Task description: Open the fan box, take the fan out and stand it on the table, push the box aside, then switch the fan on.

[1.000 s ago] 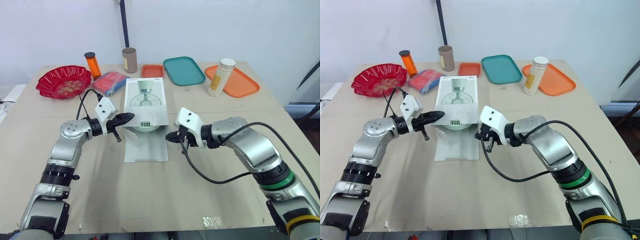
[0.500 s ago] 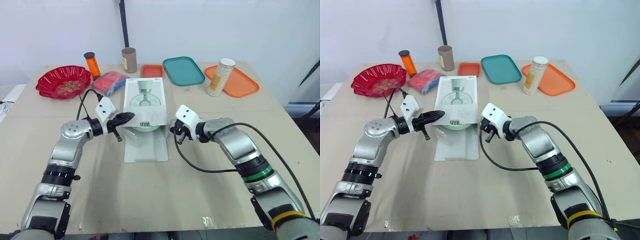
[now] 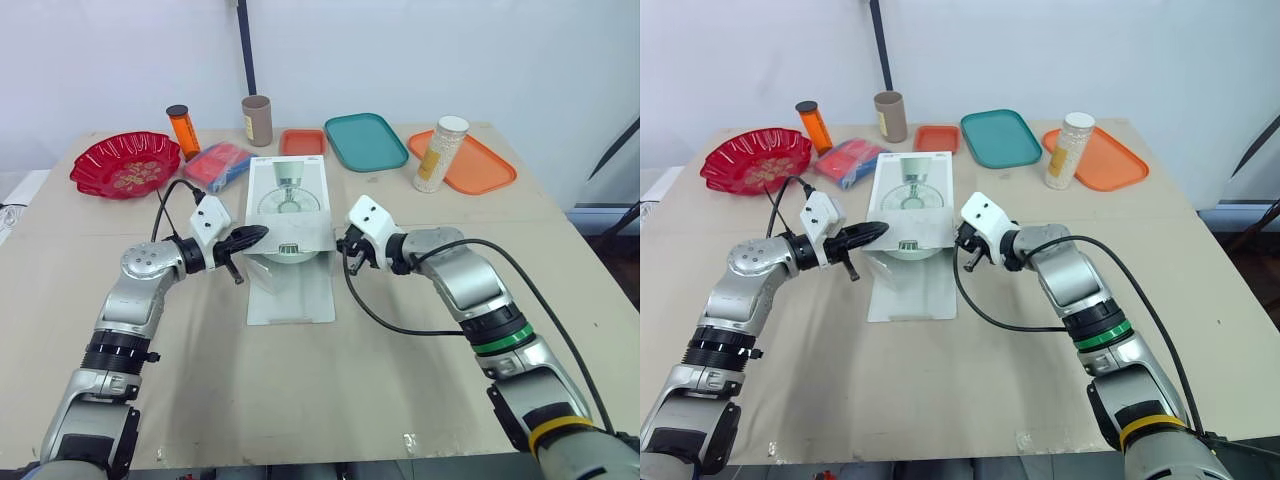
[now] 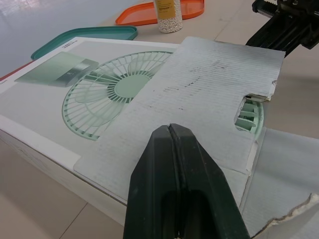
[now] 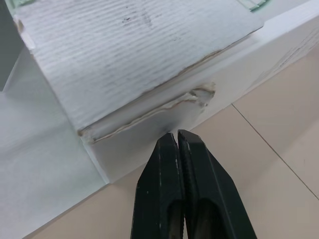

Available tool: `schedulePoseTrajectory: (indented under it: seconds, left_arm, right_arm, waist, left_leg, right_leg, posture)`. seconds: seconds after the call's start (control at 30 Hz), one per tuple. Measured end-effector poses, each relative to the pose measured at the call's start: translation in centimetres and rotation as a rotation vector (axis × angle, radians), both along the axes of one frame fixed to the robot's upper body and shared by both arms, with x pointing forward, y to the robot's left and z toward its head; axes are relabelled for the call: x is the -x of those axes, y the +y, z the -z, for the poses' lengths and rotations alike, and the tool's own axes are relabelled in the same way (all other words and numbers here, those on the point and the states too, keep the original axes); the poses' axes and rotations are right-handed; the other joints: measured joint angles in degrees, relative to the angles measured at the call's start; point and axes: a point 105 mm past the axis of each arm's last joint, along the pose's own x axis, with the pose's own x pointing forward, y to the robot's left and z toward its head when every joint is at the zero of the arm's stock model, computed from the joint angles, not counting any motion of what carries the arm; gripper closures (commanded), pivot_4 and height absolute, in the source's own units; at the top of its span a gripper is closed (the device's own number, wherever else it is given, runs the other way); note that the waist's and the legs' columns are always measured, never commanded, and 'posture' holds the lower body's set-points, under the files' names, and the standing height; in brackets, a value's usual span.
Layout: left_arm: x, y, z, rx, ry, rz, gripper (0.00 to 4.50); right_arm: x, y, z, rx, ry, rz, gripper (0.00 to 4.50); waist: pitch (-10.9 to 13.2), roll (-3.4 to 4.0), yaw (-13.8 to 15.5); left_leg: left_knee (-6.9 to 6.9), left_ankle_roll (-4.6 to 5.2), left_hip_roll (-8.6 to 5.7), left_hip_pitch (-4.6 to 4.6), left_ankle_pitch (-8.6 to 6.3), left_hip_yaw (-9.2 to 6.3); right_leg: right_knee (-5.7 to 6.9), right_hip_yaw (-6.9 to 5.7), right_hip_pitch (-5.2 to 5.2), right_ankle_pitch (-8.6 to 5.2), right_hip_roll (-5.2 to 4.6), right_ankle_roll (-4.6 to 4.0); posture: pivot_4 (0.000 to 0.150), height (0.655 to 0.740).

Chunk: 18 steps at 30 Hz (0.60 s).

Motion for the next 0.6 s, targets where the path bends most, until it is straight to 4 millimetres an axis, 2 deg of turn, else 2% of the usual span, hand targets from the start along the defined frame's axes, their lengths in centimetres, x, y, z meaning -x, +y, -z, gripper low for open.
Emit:
schedulePoseTrajectory:
  seconds: [0.27, 0.6]
  left_arm:
    - [0.1, 0.1, 0.1, -0.003, -0.007, -0.002, 4.5]
    - [0.1, 0.3, 0.1, -0.006, -0.011, -0.007, 4.5]
  right_arm:
    - [0.9, -1.6, -0.1, 0.07, -0.008, -0.039, 4.43]
    - [3.8, -0.7, -0.7, 0.084, -0.002, -0.221, 4.43]
  waist:
    - [0.0, 0.01, 0.0]
    - [0.0, 0.01, 0.0]
  left_leg:
    - [0.0, 0.01, 0.01, 0.01, -0.01, 0.02]
    - [0.0, 0.06, 0.03, 0.02, -0.03, 0.04]
  right_leg:
    - [0.0, 0.0, 0.0, 0.0, 0.0, 0.0]
    - [0.0, 0.01, 0.01, 0.0, 0.02, 0.0]
  posture:
    - [0.15, 0.74]
    - [0.15, 0.74]
